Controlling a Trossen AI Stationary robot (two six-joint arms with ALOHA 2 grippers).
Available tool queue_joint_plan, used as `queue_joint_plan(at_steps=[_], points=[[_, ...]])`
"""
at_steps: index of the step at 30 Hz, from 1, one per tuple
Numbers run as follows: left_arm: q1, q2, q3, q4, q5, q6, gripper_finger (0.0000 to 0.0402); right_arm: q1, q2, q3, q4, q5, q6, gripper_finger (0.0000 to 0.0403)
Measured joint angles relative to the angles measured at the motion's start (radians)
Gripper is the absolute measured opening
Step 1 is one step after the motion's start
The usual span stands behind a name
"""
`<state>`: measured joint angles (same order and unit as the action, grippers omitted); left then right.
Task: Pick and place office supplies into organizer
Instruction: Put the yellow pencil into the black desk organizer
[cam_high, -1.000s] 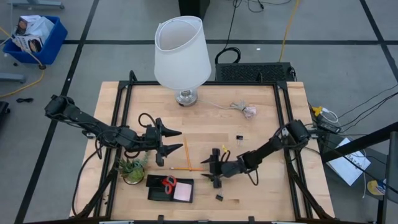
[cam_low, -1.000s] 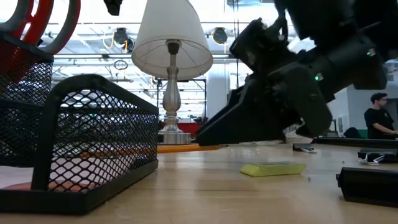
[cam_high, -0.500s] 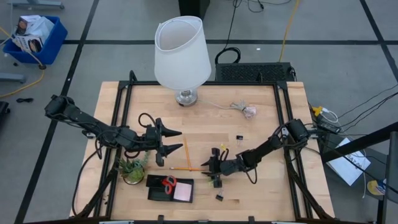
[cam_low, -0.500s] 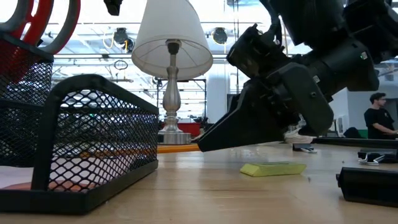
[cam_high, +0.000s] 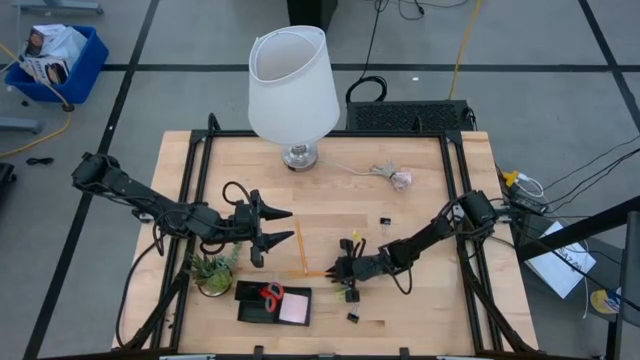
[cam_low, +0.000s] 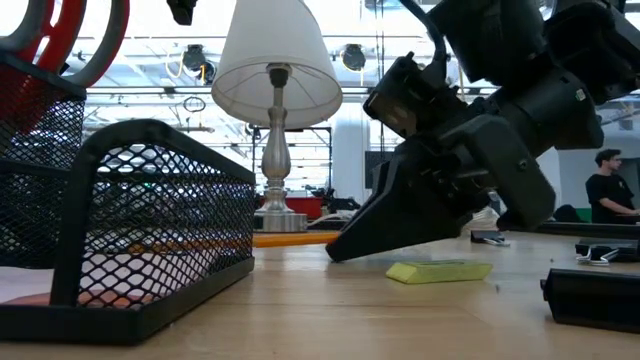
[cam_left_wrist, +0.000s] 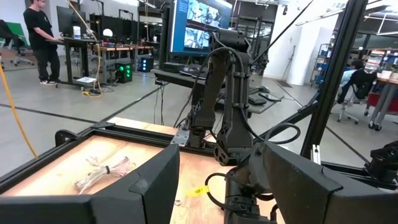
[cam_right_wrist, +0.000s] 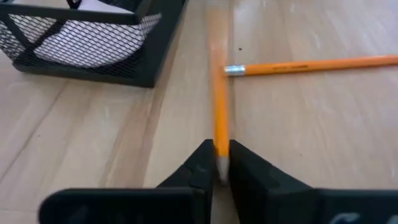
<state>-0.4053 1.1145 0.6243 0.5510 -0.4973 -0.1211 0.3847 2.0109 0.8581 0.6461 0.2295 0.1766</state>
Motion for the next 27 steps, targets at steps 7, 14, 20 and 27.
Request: queue_joint_plan(at_steps=[7,14,20,27], points=[[0.000,0.000,0.000,0.000,0.000,0.000,0.0234,0.000,0.000,0.000,0.029,-0.026,-0.002,0.0019],[0.000,0.000,0.000,-0.001,0.000,0.001,0.0234,0.000,0.000,0.000,0.039,-0.020,-0.008,0.0017],[0.000,0.000,0.000,-0.001,0.000,0.002,0.0234,0.000,-0.031,0.000,0.074,0.033,-0.028,0.0017],[-0.006,0.000,0.000,-0.001,0.000,-0.012,0.0234,0.006,-0.130,-0.008,0.044,0.109,-0.084,0.0017]])
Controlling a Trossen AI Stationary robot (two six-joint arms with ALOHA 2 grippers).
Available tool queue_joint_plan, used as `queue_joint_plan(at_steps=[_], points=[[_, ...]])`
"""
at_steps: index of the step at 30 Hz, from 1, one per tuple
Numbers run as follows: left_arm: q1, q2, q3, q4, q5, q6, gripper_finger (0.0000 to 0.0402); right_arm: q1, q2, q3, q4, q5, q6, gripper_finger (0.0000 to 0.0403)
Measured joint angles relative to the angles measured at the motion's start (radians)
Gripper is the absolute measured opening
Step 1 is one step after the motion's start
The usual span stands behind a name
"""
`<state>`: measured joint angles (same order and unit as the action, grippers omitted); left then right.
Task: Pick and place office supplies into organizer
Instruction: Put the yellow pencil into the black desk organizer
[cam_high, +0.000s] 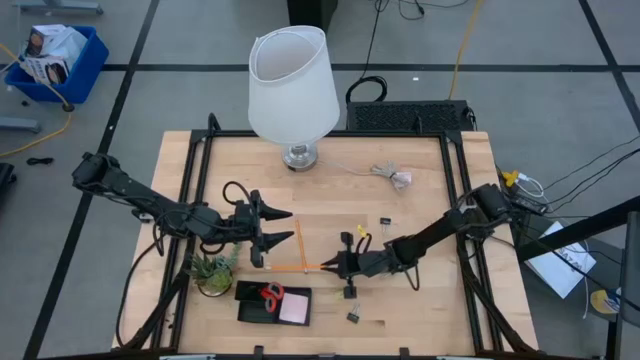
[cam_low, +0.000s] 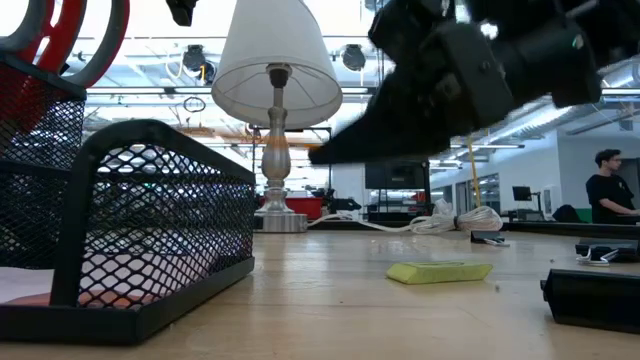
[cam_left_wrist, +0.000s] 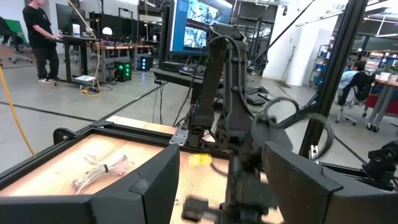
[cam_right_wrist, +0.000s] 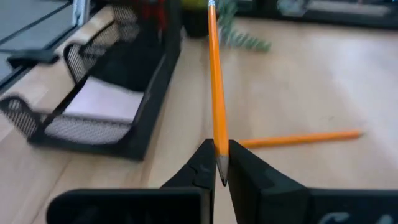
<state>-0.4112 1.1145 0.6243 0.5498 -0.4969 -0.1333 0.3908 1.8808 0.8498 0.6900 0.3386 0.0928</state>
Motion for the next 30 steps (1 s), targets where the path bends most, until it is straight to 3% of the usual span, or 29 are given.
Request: queue_joint_plan(at_steps=[9,15,30], points=[[-0.004,0.000,0.000,0.001,0.014,0.022,0.0234,0.011,-0.257,-0.125,0.005,0.140,-0.067,0.0017],[-0.004,0.000,0.000,0.003,0.019,0.025,0.0234,0.024,-0.429,-0.239,0.127,0.165,-0.107,0.0017],[0.008,0.018,0.000,0.005,0.022,0.008,0.0234,0.003,-0.462,-0.286,0.277,0.130,-0.162,0.0018]])
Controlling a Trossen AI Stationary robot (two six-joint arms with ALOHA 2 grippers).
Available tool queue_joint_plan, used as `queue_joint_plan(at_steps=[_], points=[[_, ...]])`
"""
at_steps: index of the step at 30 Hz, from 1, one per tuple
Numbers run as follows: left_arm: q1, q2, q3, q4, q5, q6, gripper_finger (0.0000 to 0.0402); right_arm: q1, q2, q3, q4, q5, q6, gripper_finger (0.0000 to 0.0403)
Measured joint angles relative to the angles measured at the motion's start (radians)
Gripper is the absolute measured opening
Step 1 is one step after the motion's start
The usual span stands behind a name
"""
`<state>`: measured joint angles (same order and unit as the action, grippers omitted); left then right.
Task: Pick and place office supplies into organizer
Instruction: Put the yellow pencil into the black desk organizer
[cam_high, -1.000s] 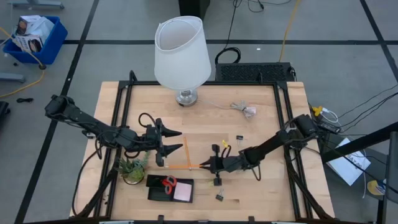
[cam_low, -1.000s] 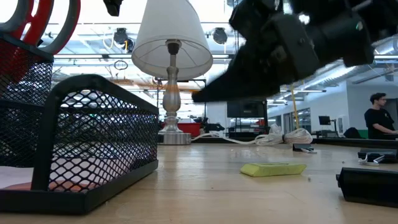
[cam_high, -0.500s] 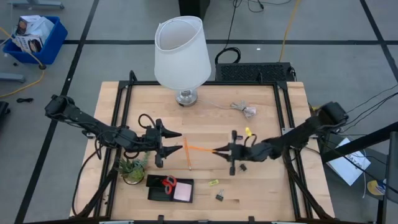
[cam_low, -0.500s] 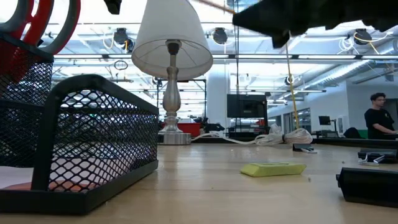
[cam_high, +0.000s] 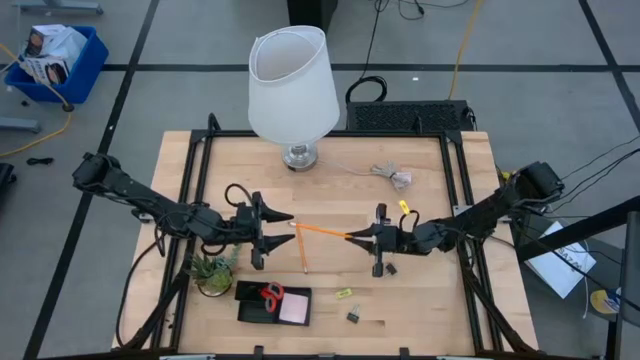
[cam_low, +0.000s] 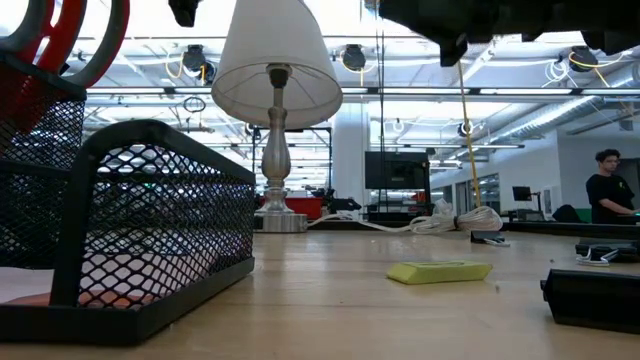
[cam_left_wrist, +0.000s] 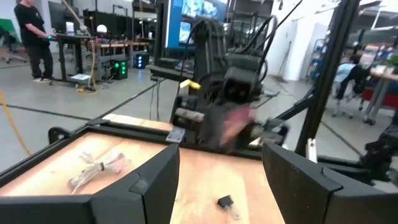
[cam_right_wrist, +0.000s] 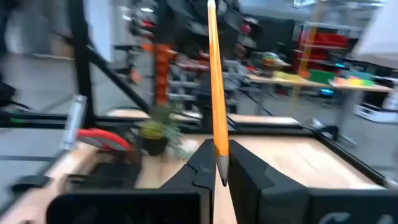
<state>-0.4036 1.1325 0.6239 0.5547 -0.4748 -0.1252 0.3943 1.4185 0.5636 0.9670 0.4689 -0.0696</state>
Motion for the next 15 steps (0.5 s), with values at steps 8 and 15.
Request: queue_joint_plan(at_steps=[8,15], points=[[0.031,0.037,-0.001,0.045,0.021,-0.015,0.0234,-0.047,0.033,0.000,0.001,-0.050,0.046,0.0018],[0.041,0.040,0.000,0.049,0.035,-0.037,0.0234,-0.069,0.086,0.000,0.059,-0.080,0.046,0.0018]])
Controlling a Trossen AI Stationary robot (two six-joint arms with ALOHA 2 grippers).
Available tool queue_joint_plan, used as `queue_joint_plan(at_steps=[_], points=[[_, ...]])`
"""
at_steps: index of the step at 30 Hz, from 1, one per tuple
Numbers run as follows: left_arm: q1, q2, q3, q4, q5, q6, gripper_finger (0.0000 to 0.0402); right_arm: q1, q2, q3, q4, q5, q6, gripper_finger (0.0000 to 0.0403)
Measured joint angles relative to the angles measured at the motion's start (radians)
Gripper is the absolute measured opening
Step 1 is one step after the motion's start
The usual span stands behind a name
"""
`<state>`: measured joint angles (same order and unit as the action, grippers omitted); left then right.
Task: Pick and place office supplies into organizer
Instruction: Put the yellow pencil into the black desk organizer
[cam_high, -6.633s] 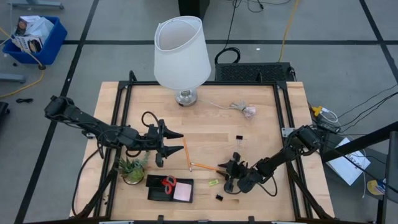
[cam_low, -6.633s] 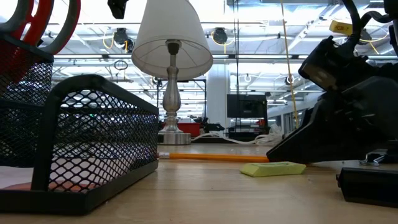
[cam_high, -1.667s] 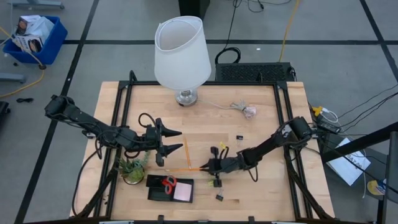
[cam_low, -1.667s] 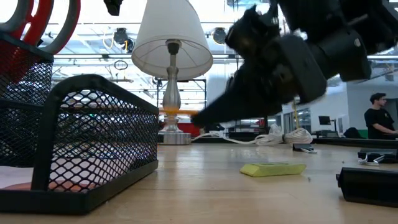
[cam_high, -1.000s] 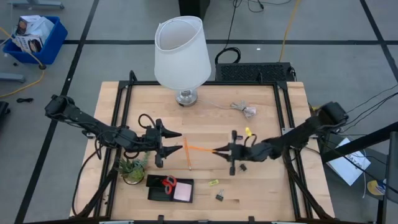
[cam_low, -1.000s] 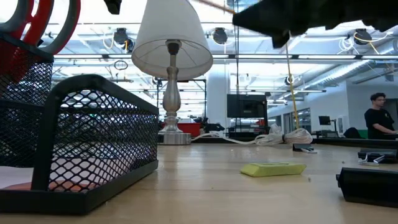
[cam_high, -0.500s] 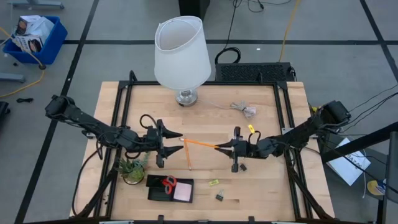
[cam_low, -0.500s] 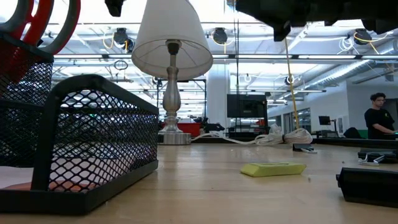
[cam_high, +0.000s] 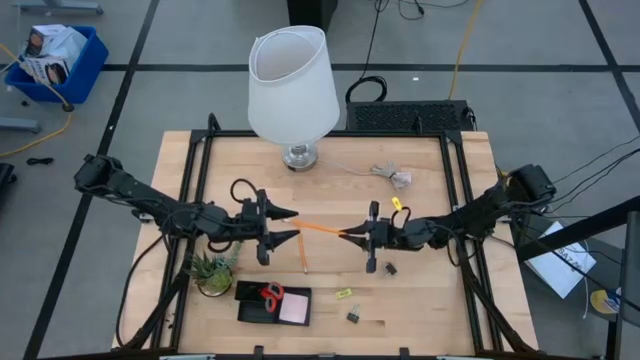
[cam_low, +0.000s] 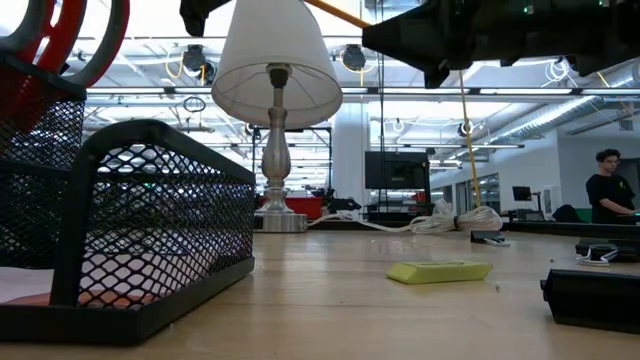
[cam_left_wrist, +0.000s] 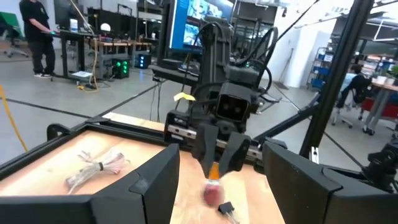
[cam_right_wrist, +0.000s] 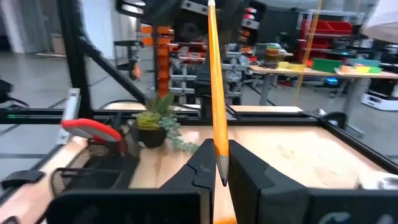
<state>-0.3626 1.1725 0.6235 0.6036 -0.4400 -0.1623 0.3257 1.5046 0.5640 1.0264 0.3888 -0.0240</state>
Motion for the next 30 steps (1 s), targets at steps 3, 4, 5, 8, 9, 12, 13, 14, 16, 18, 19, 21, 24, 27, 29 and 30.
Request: queue_joint_plan(at_steps=[3,4,5,8,9,12,13,14,16,18,19,21,24,27,29,30], points=[[0.000,0.000,0.000,-0.003,0.000,-0.002,0.0234,0.001,0.000,0.000,0.009,-0.003,0.003,0.0018],[0.000,0.000,0.000,-0.003,0.000,-0.001,0.0234,0.001,0.000,0.001,0.009,-0.003,0.003,0.0018],[0.000,0.000,0.000,-0.002,0.001,-0.001,0.0234,0.001,0.000,0.001,0.009,-0.002,0.002,0.0018],[0.000,0.000,0.000,-0.003,0.005,-0.004,0.0232,0.000,0.000,0.001,0.013,-0.002,0.004,0.0018],[0.000,0.000,0.000,-0.002,0.005,-0.004,0.0228,0.000,0.000,0.001,0.013,-0.002,0.004,0.0018],[0.000,0.000,0.000,-0.002,0.006,-0.002,0.0202,0.000,0.000,0.001,0.012,-0.002,0.004,0.0018],[0.000,0.000,0.000,-0.002,0.006,0.002,0.0189,0.000,0.000,0.001,0.012,-0.002,0.004,0.0018],[0.000,0.000,0.000,-0.001,0.006,0.006,0.0177,0.000,0.000,0.001,0.011,-0.002,0.004,0.0018],[0.000,0.000,0.000,-0.001,0.006,0.007,0.0151,0.000,0.000,0.001,0.009,-0.002,0.003,0.0018],[0.000,0.000,0.000,-0.001,0.006,0.006,0.0127,0.000,0.000,0.001,0.010,-0.002,0.001,0.0018],[0.000,0.000,0.000,-0.001,0.006,0.006,0.0117,0.000,0.000,0.001,0.010,-0.002,0.001,0.0018],[0.000,0.000,0.000,-0.001,0.001,0.006,0.0096,0.000,0.000,0.001,0.009,-0.002,0.001,0.0018],[0.000,0.000,0.000,-0.001,0.000,0.006,0.0067,0.000,0.000,0.001,0.009,-0.002,-0.004,0.0018],[0.000,0.000,0.000,-0.001,-0.001,0.004,0.0038,0.001,0.000,0.001,0.009,-0.002,-0.009,0.0018],[-0.001,0.000,0.000,-0.001,-0.001,-0.003,0.0022,0.001,0.000,0.001,0.009,-0.001,-0.015,0.0023],[-0.001,0.000,0.000,-0.001,-0.001,-0.013,0.0020,0.001,0.000,0.001,0.010,-0.001,-0.015,0.0026]])
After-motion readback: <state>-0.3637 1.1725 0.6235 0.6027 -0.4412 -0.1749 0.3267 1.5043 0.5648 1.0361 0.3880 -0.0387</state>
